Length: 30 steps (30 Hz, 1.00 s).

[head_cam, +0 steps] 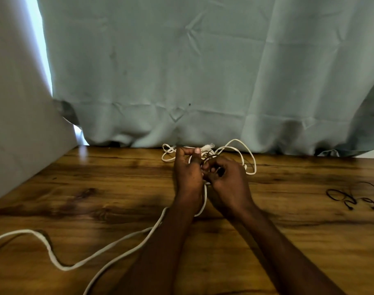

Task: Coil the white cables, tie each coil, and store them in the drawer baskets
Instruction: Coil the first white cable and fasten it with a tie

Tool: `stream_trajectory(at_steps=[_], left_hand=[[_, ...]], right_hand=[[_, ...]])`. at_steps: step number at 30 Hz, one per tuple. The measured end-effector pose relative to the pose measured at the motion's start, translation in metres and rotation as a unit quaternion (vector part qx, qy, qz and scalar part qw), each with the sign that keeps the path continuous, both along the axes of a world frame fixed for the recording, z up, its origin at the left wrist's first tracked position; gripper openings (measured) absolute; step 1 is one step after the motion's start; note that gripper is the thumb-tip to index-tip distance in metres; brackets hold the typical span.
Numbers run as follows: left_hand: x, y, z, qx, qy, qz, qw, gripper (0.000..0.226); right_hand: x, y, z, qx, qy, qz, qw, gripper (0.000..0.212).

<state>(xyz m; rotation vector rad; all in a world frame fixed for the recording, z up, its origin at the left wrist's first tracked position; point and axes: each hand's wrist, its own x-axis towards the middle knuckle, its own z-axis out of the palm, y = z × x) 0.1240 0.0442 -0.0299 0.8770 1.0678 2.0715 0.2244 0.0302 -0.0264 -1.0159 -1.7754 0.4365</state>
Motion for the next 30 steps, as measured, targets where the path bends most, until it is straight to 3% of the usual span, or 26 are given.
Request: stream_trajectory(at_steps=[2,4,8,12,15,17,20,25,27,30], left_hand=[[0.001,0.001,-0.001,-0.002,0.005,-0.006,1.000,0.015],[-0.002,0.001,-0.001,0.003,0.013,0.001,1.000,0.014],[-0.012,0.001,0.001,0.009,0.028,0.062,0.998,0.015],[-0.028,0.002,0.005,0.006,-0.017,0.121,0.993,0.014],[-0.028,0.002,0.006,0.017,-0.020,0.079,0.996,0.016],[-0.017,-0.002,0.008,0.040,0.023,0.023,0.999,0.018],[-0.002,-0.014,0.012,0.061,0.089,-0.037,0.993,0.022],[0.005,-0.017,0.008,0.050,0.154,-0.082,0.983,0.028],[0.005,-0.018,0.010,0.041,0.153,-0.097,0.983,0.028],[0.009,-0.022,0.015,0.019,0.142,-0.127,0.982,0.020]], right_hand=[[0.000,0.003,-0.002,0.075,-0.048,-0.038,0.995,0.016],[0.001,0.003,0.002,0.092,-0.009,-0.038,0.995,0.013],[0.007,0.004,0.009,0.016,0.131,-0.036,0.991,0.015],[0.014,0.011,0.012,-0.056,0.106,-0.036,0.992,0.018],[0.005,0.000,0.016,-0.163,0.102,0.047,0.980,0.026],[-0.001,-0.007,0.014,-0.215,0.160,0.072,0.961,0.017],[-0.003,-0.012,0.013,-0.280,0.262,0.079,0.920,0.013],[0.002,-0.009,0.017,-0.322,0.309,0.075,0.892,0.027],[0.002,-0.006,0.018,-0.377,0.369,0.113,0.842,0.033],[0.001,-0.004,0.018,-0.460,0.517,0.178,0.700,0.031]])
